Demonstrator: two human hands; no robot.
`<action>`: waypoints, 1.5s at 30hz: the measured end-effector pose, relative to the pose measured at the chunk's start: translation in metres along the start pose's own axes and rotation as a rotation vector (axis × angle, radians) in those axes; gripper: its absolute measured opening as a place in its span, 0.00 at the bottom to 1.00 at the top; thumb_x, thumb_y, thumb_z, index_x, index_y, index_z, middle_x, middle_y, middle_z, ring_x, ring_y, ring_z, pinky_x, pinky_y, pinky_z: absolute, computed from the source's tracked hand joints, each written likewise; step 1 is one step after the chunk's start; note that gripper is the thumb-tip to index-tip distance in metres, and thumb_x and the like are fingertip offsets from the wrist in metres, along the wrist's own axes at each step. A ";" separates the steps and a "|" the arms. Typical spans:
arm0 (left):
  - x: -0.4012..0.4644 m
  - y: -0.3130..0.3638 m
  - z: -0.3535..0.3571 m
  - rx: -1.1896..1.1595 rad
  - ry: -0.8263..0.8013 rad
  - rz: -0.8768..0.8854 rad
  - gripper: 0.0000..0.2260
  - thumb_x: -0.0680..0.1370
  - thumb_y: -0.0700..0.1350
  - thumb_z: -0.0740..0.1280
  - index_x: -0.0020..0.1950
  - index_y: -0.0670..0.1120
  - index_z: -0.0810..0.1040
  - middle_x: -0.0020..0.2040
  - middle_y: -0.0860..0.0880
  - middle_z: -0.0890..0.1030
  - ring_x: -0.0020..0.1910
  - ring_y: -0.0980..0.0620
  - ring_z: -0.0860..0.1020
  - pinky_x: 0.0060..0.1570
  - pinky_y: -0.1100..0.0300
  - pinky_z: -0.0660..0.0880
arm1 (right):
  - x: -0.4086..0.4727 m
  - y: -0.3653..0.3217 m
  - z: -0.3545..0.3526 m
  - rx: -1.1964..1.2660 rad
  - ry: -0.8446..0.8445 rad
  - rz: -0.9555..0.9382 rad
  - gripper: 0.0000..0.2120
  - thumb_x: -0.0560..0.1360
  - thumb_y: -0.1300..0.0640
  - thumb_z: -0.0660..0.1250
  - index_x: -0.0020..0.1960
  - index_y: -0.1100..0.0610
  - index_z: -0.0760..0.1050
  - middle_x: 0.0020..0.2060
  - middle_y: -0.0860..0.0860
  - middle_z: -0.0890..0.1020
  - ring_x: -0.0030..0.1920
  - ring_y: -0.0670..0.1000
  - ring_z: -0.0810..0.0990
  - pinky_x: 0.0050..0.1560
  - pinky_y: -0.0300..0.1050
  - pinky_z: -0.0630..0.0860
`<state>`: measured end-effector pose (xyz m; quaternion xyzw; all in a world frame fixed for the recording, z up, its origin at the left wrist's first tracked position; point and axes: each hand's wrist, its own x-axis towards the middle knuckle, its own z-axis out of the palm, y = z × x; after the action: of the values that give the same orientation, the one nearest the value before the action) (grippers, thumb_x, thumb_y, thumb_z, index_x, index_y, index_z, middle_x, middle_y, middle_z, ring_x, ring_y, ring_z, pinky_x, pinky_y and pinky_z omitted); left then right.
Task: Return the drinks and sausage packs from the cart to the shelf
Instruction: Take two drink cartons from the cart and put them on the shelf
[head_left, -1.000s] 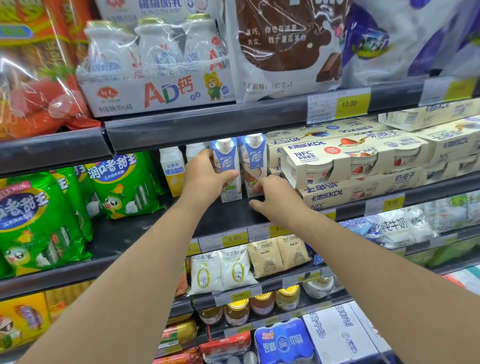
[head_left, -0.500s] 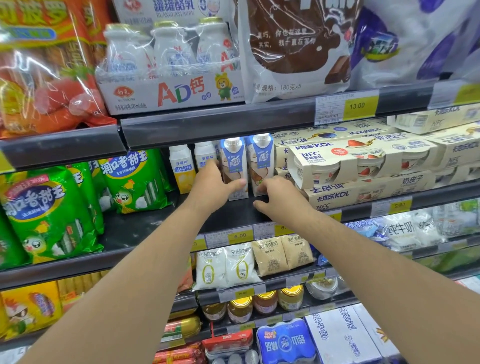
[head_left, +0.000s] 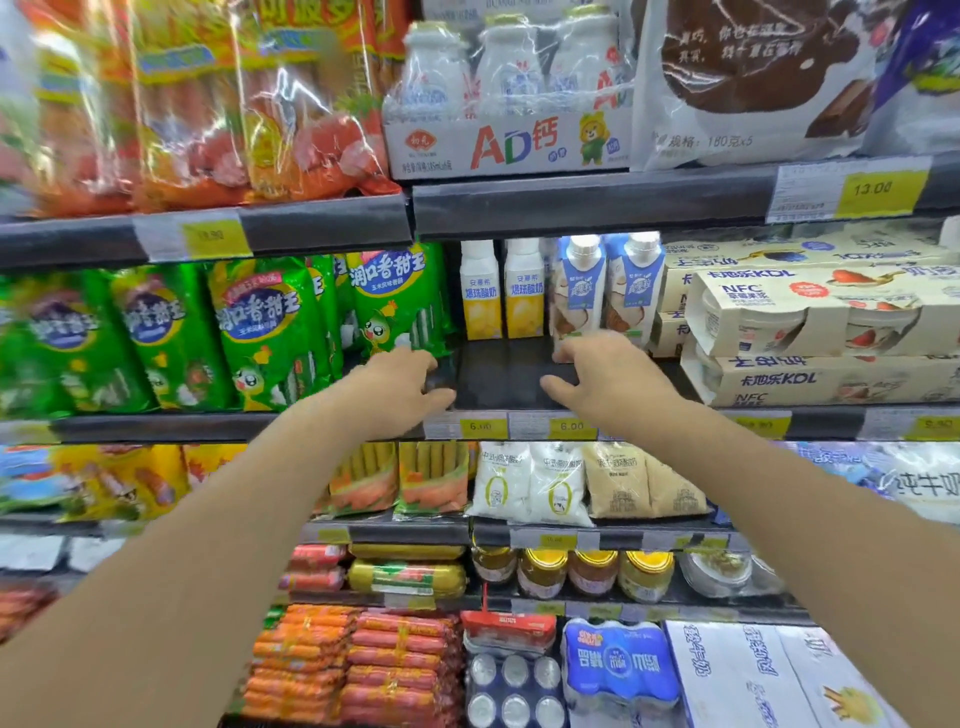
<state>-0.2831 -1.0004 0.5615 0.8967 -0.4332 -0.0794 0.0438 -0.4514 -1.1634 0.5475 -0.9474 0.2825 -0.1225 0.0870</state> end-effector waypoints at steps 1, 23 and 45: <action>-0.010 -0.009 -0.002 0.008 0.011 0.004 0.28 0.81 0.59 0.61 0.76 0.45 0.64 0.72 0.43 0.70 0.69 0.42 0.71 0.68 0.45 0.69 | -0.003 -0.012 -0.001 -0.007 0.001 -0.026 0.23 0.77 0.42 0.63 0.66 0.54 0.74 0.58 0.54 0.77 0.61 0.56 0.74 0.59 0.54 0.75; -0.427 -0.395 0.027 -0.051 0.059 -0.642 0.23 0.80 0.60 0.61 0.64 0.42 0.72 0.61 0.42 0.77 0.56 0.42 0.77 0.58 0.44 0.76 | -0.130 -0.490 0.139 -0.097 -0.186 -0.771 0.21 0.77 0.43 0.64 0.61 0.59 0.74 0.55 0.58 0.76 0.59 0.61 0.74 0.55 0.52 0.73; -0.576 -0.627 0.113 -0.245 0.003 -1.298 0.23 0.79 0.56 0.62 0.70 0.45 0.70 0.65 0.44 0.74 0.62 0.44 0.73 0.60 0.49 0.72 | -0.144 -0.838 0.338 -0.093 -0.447 -1.417 0.21 0.78 0.46 0.61 0.65 0.58 0.72 0.60 0.56 0.75 0.62 0.59 0.72 0.59 0.54 0.74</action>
<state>-0.1736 -0.1606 0.4181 0.9644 0.2077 -0.1372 0.0893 -0.0422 -0.3589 0.3946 -0.9075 -0.4158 0.0587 0.0022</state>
